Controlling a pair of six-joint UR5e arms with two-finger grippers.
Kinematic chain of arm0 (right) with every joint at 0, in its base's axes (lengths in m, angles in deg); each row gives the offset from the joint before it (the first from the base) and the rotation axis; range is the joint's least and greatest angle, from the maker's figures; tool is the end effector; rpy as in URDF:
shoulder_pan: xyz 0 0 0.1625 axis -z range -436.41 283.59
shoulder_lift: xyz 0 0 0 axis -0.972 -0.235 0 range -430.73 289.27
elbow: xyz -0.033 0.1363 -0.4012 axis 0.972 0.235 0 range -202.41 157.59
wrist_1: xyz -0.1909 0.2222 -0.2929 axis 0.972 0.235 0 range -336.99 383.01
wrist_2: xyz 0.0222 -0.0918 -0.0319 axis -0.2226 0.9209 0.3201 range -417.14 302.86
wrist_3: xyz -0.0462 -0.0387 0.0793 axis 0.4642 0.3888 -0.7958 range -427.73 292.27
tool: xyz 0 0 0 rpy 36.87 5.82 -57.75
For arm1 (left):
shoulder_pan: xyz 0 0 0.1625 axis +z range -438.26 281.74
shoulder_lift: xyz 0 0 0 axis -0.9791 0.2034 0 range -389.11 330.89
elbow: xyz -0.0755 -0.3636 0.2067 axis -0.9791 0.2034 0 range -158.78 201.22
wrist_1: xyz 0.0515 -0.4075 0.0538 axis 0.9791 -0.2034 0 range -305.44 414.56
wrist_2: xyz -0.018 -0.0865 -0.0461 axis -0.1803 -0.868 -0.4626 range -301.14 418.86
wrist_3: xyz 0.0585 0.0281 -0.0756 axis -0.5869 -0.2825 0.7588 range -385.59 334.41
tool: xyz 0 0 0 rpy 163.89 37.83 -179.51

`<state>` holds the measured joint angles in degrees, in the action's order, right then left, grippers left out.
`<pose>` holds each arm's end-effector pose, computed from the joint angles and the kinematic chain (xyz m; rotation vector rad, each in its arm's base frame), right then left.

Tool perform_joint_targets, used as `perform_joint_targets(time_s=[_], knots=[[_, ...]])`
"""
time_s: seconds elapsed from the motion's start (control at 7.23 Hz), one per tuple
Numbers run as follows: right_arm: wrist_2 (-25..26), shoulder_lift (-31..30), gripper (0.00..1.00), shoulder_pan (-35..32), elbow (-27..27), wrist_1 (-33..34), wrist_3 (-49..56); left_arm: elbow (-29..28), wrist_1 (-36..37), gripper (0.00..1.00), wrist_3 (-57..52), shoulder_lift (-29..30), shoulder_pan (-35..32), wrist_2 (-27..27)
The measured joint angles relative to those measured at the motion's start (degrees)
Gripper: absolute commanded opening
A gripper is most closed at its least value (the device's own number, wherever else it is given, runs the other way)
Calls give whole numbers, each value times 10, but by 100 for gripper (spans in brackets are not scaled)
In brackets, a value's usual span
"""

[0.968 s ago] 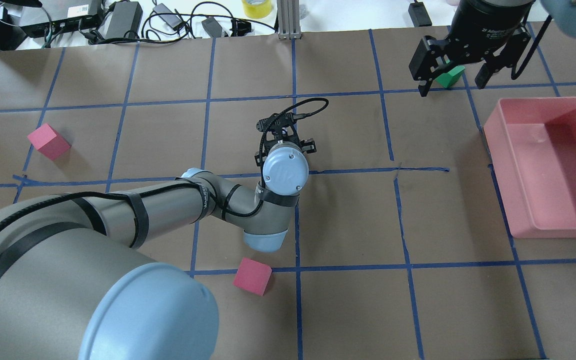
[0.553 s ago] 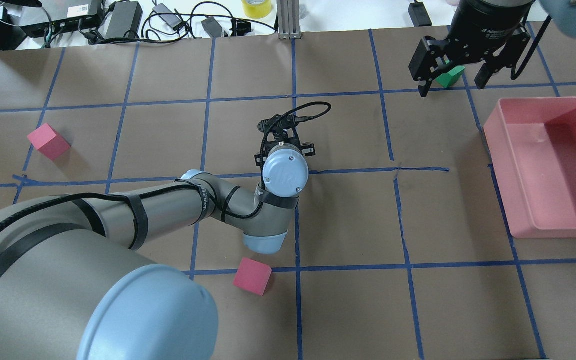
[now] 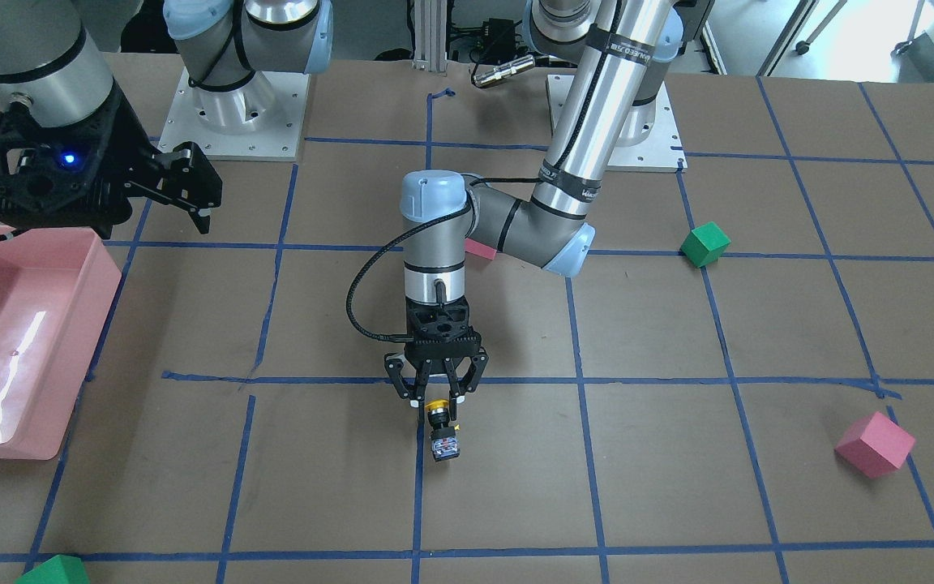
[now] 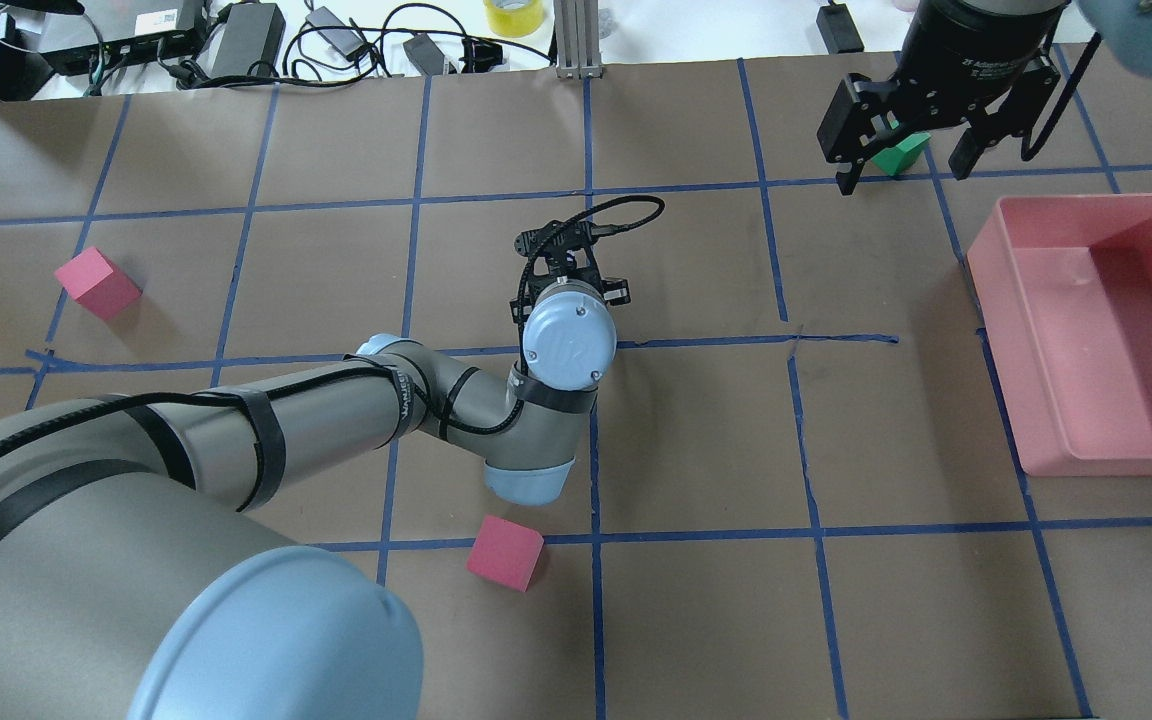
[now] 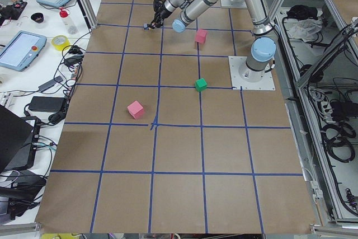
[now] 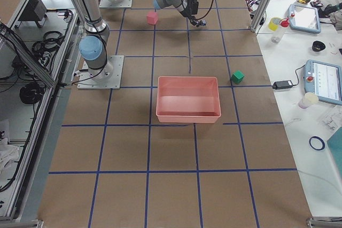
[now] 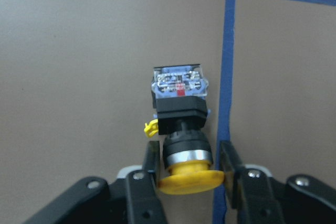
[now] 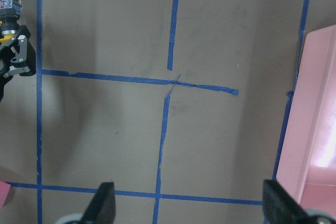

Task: Align button upright
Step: 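Lower the left gripper over the lying button and grasp its yellow cap, then lift the button with the left gripper and swing it upright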

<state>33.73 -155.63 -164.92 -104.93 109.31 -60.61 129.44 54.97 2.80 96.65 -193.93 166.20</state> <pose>0.1181 -0.5303 0.5003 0.1540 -3.1242 -0.0379 -0.3600 -0.5101 0.1729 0.2164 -2.9217 1.0606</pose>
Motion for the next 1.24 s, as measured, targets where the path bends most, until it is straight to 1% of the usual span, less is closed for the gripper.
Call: perform_joint_targets(time_s=[0.14, 0.41, 0.69, 0.97, 1.24], knots=[[0, 0, 100, 0, 0, 0, 0, -3, -14, 11, -1, -14, 0, -1], [0, 0, 100, 0, 0, 0, 0, -10, -65, 12, -4, -42, 0, -7], [0, 0, 100, 0, 0, 0, 0, -18, -116, 12, -4, -67, 1, -23], [0, 0, 100, 0, 0, 0, 0, -43, -203, 12, 2, -90, 6, -53], [-1, 0, 100, 0, 0, 1, 0, -73, -322, 11, 6, -117, 21, -108]])
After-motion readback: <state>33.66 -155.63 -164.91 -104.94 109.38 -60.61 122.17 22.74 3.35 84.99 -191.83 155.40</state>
